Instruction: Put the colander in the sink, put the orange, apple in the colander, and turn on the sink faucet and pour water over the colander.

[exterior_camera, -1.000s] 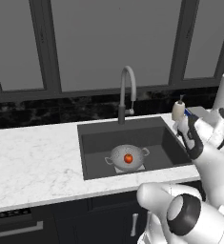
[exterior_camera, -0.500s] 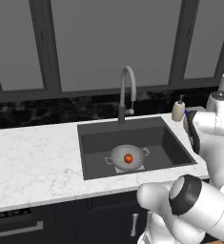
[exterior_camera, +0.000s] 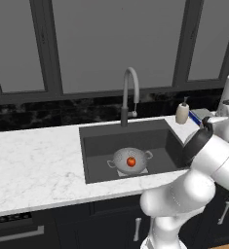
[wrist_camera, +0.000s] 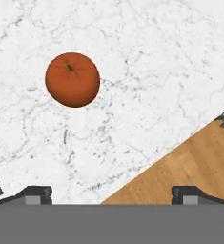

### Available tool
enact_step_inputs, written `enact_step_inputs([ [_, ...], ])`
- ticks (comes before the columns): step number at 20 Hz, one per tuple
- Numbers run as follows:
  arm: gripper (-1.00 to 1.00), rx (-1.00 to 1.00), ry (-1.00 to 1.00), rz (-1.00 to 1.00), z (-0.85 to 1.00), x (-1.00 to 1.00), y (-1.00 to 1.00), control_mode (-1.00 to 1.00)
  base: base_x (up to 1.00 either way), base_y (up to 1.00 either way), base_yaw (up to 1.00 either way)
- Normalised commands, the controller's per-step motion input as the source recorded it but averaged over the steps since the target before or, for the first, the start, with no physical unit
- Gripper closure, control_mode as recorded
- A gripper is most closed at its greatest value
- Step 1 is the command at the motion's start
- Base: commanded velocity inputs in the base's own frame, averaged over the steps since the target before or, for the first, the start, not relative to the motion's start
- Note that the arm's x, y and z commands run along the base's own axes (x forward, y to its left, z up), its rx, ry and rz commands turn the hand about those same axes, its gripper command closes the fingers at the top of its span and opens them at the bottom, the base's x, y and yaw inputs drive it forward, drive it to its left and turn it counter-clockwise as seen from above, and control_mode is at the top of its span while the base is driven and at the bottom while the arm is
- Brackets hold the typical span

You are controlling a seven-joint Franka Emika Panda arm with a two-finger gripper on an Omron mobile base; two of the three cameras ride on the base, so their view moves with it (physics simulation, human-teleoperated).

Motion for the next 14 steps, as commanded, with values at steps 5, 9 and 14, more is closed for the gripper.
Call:
enact_step_inputs([
  [5, -1.0, 0.15, 0.08, 0.03, -0.19, 0.18, -0.12, -1.0, 0.0, 0.0, 0.0],
  [9, -1.0, 0.0, 0.0, 0.0, -0.07, 0.36, 0.0, -1.0, 0.0, 0.0, 0.0],
  [14, -1.0, 0.0, 0.0, 0.0, -0.4, 0.31, 0.01, -1.0, 0.0, 0.0, 0.0],
])
